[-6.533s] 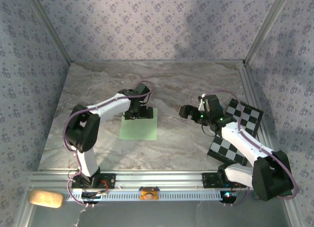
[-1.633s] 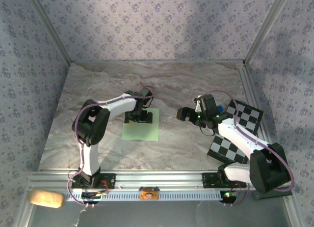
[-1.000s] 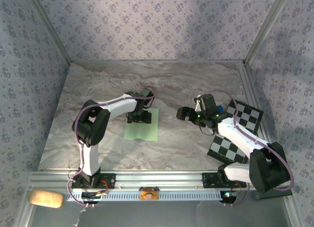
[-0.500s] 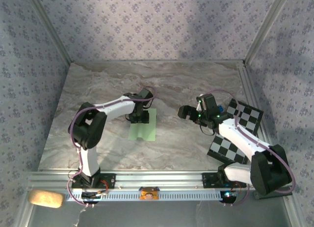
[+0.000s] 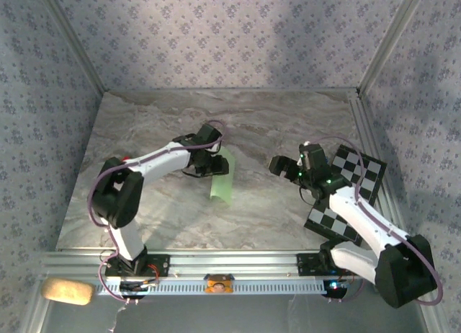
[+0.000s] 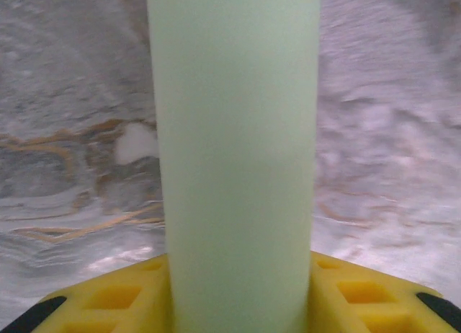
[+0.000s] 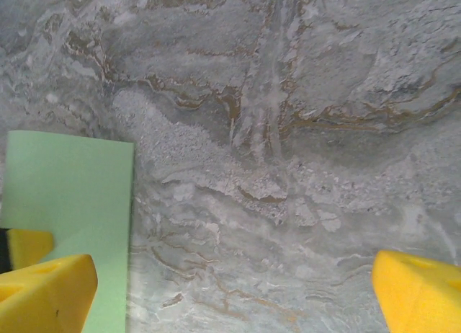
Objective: Fold a paper plane with a square sheet of paper (pick it up from the middle)
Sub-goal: First fold the square sheet of paper in half at the center of the table.
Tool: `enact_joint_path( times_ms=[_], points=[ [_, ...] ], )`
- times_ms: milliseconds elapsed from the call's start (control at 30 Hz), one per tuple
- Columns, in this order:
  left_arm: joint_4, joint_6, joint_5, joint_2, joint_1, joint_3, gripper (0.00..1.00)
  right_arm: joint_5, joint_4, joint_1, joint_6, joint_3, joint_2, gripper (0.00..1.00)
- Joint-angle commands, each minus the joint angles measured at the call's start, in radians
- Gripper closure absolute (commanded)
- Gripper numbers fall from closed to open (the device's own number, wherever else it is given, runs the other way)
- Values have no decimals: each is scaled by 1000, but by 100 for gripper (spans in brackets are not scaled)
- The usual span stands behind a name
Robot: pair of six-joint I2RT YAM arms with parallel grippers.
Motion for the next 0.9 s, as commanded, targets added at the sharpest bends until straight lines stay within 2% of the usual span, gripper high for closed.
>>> enact_joint_path(
  times_ms=[0,167,300,500,867],
  points=[
    [166,-49,201,-61,35,-45,56,40,55,-12,30,-44,-49,0],
    [356,-130,361,-60,55,-94,56,44,74,-32,30,-65,-87,0],
    [452,-179,408,-35,55,-124,56,16,90,-41,30,-70,-92,0],
    [557,-236,406,12,56,-181,56,-83,156,-41,29,-81,-58,0],
    [565,-234,352,94,44,-203,56,-218,169,-38,24,-9,83,0]
  ],
)
